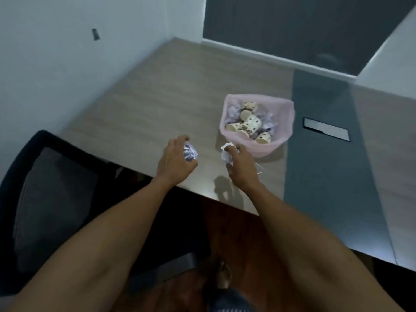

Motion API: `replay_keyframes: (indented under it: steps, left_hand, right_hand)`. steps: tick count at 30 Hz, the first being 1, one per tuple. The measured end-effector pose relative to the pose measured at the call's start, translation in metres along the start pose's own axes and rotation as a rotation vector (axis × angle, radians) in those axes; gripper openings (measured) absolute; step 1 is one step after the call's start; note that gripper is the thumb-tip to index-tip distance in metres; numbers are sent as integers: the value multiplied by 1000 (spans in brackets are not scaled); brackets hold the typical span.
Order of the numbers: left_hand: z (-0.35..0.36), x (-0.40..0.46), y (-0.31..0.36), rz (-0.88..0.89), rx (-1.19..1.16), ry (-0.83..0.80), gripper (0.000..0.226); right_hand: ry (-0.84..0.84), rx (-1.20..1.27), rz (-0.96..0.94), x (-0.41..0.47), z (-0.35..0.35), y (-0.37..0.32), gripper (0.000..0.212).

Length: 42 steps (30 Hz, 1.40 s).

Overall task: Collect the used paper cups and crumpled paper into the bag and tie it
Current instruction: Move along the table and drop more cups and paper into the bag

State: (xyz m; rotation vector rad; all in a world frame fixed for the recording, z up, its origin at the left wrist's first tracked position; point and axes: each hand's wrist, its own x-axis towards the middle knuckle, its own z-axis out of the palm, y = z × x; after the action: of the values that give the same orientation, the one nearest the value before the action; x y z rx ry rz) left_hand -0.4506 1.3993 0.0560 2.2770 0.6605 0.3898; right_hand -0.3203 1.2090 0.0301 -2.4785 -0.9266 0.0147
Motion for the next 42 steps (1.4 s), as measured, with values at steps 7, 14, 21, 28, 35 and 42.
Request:
replay_keyframes:
  steps: [7, 14, 21, 28, 35, 42]
  left_hand:
    - [70, 72, 81, 139, -35, -84, 69]
    - [129, 145, 122, 198, 42, -65, 70]
    - [170, 204, 120, 179, 140, -41, 74]
    - [196, 236, 106, 136, 147, -113, 88]
    - [173, 215, 99, 182, 211, -20, 57]
    - [87, 167, 57, 133, 246, 68, 36]
  right_hand:
    - [119, 26, 209, 37, -57, 91, 67]
    - [102, -62, 216, 103, -80, 165, 56]
    - [10, -176, 204, 171, -75, 204, 75]
    - [61, -163, 126, 183, -65, 206, 46]
    - [55, -120, 32, 173, -50, 187, 25]
    - [21, -75, -105, 158, -27, 105, 24]
